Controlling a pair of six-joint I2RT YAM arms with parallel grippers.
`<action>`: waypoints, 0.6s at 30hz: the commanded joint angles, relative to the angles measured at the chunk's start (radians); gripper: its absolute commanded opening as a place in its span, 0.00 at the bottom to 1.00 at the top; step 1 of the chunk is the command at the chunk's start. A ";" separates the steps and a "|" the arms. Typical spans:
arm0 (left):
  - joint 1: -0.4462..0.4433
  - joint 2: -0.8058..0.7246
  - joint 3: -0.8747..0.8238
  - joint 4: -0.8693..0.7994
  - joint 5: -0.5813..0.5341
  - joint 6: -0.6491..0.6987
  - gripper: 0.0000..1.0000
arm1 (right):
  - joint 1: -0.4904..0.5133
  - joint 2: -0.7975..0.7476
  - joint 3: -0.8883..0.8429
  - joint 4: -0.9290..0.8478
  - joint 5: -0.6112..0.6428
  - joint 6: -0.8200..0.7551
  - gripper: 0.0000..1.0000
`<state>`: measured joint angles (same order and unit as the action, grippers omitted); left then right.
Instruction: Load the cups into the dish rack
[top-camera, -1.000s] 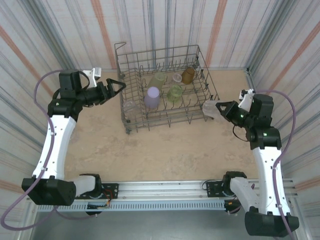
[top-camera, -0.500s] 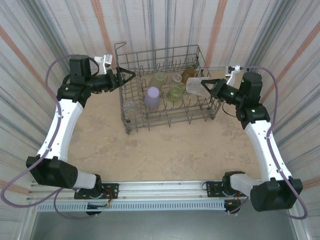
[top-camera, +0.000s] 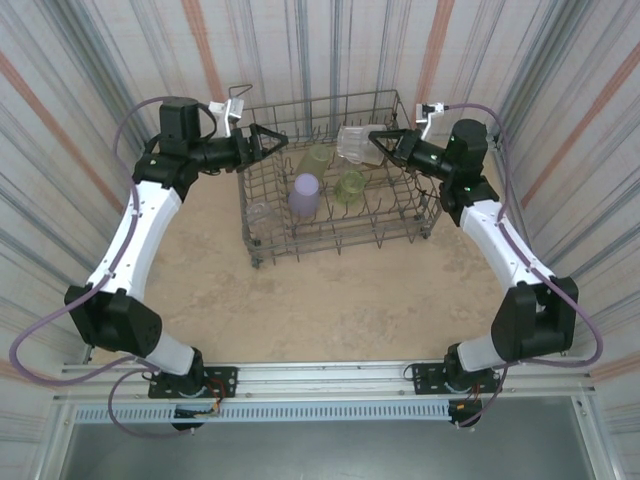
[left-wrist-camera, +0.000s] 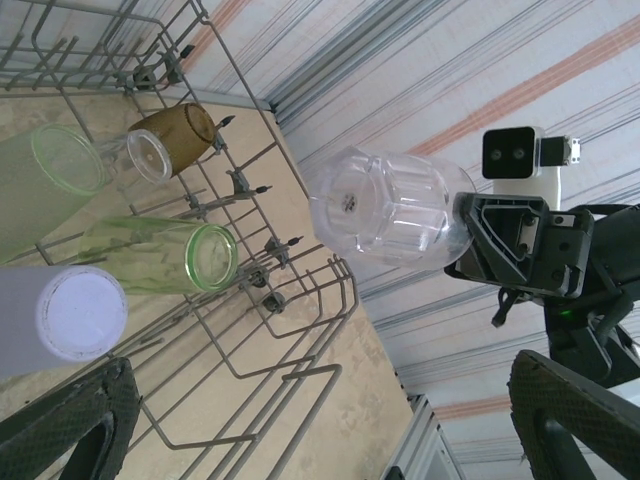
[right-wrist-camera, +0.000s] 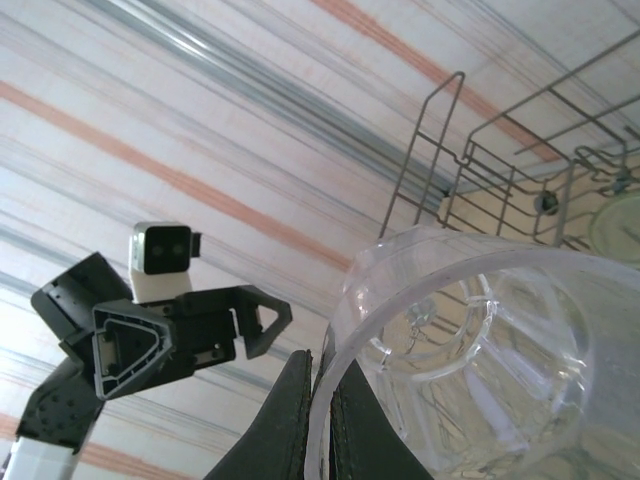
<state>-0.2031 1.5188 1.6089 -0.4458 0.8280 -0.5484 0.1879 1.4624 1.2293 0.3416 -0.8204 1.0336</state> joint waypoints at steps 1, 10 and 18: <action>-0.005 0.020 0.032 0.051 0.020 -0.042 0.99 | 0.025 0.041 0.049 0.191 -0.037 0.066 0.00; -0.015 0.086 0.035 0.172 0.034 -0.158 0.99 | 0.072 0.170 0.068 0.491 -0.058 0.248 0.00; -0.030 0.125 0.046 0.243 0.040 -0.222 0.99 | 0.116 0.242 0.086 0.629 -0.060 0.333 0.00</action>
<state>-0.2279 1.6375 1.6176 -0.2630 0.8410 -0.7300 0.2825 1.6962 1.2678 0.8417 -0.8623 1.3151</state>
